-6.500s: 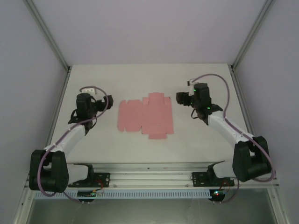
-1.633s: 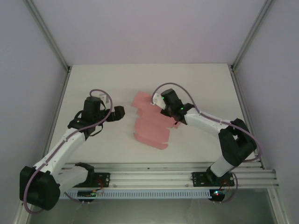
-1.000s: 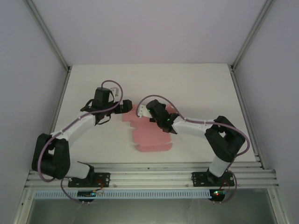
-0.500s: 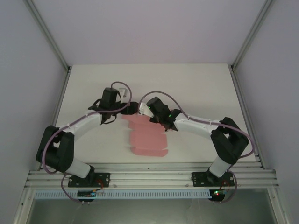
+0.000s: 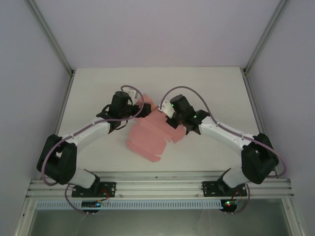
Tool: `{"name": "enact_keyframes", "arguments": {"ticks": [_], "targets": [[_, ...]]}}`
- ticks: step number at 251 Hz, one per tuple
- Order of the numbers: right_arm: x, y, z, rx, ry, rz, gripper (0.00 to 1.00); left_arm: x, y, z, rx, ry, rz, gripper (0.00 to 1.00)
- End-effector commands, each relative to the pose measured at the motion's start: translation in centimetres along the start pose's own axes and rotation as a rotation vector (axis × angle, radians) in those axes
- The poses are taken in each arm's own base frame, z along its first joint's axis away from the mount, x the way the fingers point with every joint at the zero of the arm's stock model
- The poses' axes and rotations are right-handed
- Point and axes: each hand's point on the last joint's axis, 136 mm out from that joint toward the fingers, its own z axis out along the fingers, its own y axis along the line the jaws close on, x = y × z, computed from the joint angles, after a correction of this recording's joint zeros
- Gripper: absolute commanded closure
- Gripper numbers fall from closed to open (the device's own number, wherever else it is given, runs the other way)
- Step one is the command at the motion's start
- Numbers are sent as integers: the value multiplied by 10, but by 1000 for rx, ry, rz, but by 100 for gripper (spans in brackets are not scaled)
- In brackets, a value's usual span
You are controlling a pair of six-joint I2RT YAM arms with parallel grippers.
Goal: Assemble paper box
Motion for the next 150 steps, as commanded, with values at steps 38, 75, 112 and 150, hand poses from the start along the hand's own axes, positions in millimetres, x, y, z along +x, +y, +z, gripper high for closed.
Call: {"name": "enact_keyframes", "arguments": {"ticks": [38,75,112,150], "targets": [[6,-8,-8,51,-18,47,97,8,35,-64,-111,-43,-85,0],[12,-4,-5,48,-13,46,97,25,64,-87,-130,-47,-206,1],[8,-7,-5,65,-29,51,97,33,78,-78,-120,-19,-251,0],[4,-4,-4,38,-38,59,97,35,45,-50,85,66,-194,0]]}}
